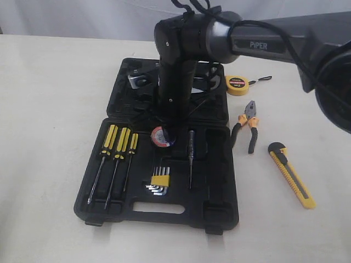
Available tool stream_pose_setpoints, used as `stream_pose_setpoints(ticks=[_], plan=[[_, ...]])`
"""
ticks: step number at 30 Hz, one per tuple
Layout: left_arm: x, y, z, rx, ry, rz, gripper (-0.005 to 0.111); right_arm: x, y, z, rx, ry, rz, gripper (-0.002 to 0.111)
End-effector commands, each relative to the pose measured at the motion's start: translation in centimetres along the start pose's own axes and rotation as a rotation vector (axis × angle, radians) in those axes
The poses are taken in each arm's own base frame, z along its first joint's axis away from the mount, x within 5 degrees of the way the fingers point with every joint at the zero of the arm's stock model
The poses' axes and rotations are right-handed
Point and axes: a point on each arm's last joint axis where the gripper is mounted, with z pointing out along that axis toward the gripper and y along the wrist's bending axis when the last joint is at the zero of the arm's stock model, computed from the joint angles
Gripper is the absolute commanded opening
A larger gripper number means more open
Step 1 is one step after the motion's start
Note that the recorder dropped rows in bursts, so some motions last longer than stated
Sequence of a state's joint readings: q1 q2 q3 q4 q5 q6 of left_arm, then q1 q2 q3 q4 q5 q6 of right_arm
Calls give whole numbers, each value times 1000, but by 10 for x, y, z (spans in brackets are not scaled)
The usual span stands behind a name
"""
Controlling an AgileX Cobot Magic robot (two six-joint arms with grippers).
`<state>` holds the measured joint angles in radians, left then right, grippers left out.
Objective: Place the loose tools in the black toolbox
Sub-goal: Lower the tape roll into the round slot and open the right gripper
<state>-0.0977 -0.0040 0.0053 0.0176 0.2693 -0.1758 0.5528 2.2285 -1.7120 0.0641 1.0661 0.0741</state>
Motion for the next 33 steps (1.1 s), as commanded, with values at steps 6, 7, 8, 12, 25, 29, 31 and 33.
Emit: stream_pose_setpoints(ticks=[6, 7, 8, 12, 25, 29, 31, 33], plan=[[-1, 0, 0, 4, 0, 6, 0, 0, 2, -31, -20, -82, 5, -1], [-1, 0, 0, 4, 0, 6, 0, -1, 2, -31, -20, -86, 5, -1], [-1, 0, 0, 4, 0, 6, 0, -1, 2, -31, -20, -89, 2, -1], [-1, 0, 0, 4, 0, 6, 0, -4, 4, -21, -49, -92, 12, -1], [-1, 0, 0, 4, 0, 6, 0, -3, 7, -48, -81, -142, -14, -1], [-1, 0, 0, 4, 0, 6, 0, -3, 7, -41, -81, -118, -10, -1], [-1, 0, 0, 4, 0, 6, 0, -4, 6, -22, -77, -81, -3, -1], [-1, 0, 0, 4, 0, 6, 0, -5, 5, -7, -76, -52, 7, -1]])
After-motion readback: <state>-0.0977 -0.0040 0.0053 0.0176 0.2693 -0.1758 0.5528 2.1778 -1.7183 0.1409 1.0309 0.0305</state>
